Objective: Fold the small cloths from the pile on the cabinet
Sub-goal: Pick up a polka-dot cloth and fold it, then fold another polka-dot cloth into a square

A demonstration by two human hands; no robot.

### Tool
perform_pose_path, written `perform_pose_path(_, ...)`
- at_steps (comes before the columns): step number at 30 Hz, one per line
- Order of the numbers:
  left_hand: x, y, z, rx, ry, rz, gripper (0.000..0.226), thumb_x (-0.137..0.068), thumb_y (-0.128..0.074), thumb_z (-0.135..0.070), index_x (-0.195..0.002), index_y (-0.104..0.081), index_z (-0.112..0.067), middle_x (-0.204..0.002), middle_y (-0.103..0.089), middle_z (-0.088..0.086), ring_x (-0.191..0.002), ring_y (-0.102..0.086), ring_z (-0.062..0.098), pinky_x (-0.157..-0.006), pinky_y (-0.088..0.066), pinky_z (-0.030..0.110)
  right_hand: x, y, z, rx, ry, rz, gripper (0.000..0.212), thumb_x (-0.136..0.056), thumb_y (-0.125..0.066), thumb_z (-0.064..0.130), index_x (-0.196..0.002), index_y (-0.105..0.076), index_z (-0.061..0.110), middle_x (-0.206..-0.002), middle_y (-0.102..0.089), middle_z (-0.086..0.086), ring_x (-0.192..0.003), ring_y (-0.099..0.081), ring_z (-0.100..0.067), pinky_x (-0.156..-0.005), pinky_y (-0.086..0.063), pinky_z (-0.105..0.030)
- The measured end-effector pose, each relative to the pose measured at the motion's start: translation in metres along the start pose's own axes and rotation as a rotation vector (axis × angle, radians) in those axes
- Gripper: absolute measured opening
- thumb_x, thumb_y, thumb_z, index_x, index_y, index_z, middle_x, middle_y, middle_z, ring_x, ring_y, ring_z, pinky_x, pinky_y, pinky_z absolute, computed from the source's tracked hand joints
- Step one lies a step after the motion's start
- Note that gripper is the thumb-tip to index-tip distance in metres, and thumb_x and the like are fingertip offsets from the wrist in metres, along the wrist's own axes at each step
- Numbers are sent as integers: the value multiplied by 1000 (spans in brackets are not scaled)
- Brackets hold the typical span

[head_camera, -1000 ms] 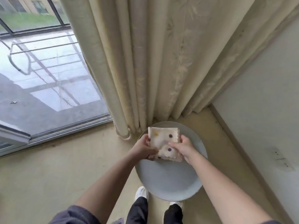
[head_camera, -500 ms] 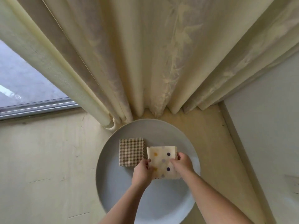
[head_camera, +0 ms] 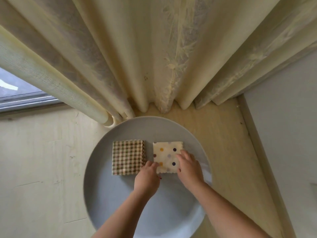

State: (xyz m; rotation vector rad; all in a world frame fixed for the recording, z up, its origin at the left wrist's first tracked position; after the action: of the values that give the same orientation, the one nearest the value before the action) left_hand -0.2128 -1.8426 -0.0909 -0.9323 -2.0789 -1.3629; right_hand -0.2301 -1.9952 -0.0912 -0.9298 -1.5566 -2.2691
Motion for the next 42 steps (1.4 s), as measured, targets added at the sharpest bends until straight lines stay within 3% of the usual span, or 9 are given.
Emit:
perform_pose_path(4,-17,-17,-8,-198,-57,175,55,-98,-48,-17,-149,-29,-24,-162,-10,-10,-120,-56,24,-83,-47,33,-9,-18,6,104,53,105,50,-91,-54,9,-136,-46,29,-154,-26,6,-137,-30,-22,-100,-34,-35)
perform_pose_path(8,-1,5,-14,-165,-56,150,50,-98,-47,-20,-146,-35,-21,-157,-23,-4,-122,-54,26,-91,-49,36,8,1,11,129,70,90,43,-93,-51,16,-135,-48,26,-145,-37,2,-132,-35,-23,-98,-37,-36)
perform_pose_path(17,156,148,-22,19,-222,-124,42,-94,-55,-26,-135,-49,-20,-141,-45,0,-109,-59,25,-90,-50,37,149,129,106,-226,173,-58,35,-97,-51,18,-131,-56,17,-138,-49,2,-128,-45,-18,-103,-40,-33)
perform_pose_path(23,303,214,19,187,-374,-251,29,-94,-55,-27,-123,-55,-27,-126,-52,-10,-90,-62,7,-86,-51,31,271,164,208,-436,201,-251,24,-95,-56,17,-117,-62,26,-120,-55,10,-112,-53,-9,-88,-38,-19)
perform_pose_path(27,405,268,98,244,-411,-352,25,-94,-55,-23,-119,-58,-23,-120,-55,-9,-82,-60,4,-77,-46,24,358,153,310,-516,252,-386,22,-94,-57,15,-112,-64,25,-112,-58,10,-105,-54,-7,-86,-39,-19)
perform_pose_path(32,528,333,220,207,-420,-439,23,-94,-54,-25,-117,-58,-25,-119,-58,-13,-84,-63,7,-82,-51,34,442,124,461,-550,372,-429,22,-94,-57,13,-113,-66,17,-111,-64,5,-103,-56,-8,-88,-43,-23)
perform_pose_path(38,595,398,359,289,-331,-591,22,-95,-54,-25,-116,-60,-24,-116,-61,-15,-85,-63,3,-79,-47,26,453,96,624,-436,520,-378,20,-92,-60,15,-110,-67,19,-105,-65,9,-98,-62,-10,-92,-50,-34)
perform_pose_path(42,608,437,463,349,-271,-649,20,-95,-56,-25,-115,-62,-25,-111,-63,-15,-85,-61,0,-72,-42,18,430,61,726,-399,581,-333,18,-91,-60,17,-105,-67,25,-103,-67,10,-94,-64,-7,-88,-51,-32)
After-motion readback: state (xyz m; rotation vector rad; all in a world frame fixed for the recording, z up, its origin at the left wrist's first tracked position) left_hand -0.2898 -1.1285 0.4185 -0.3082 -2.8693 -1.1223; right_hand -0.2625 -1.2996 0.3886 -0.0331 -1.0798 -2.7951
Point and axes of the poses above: each hand's wrist, its own x-axis away from the middle knuckle, its own y-axis out of the back of the hand, z = x × y, the point moved 9 cm from there along -x, towards the middle knuckle
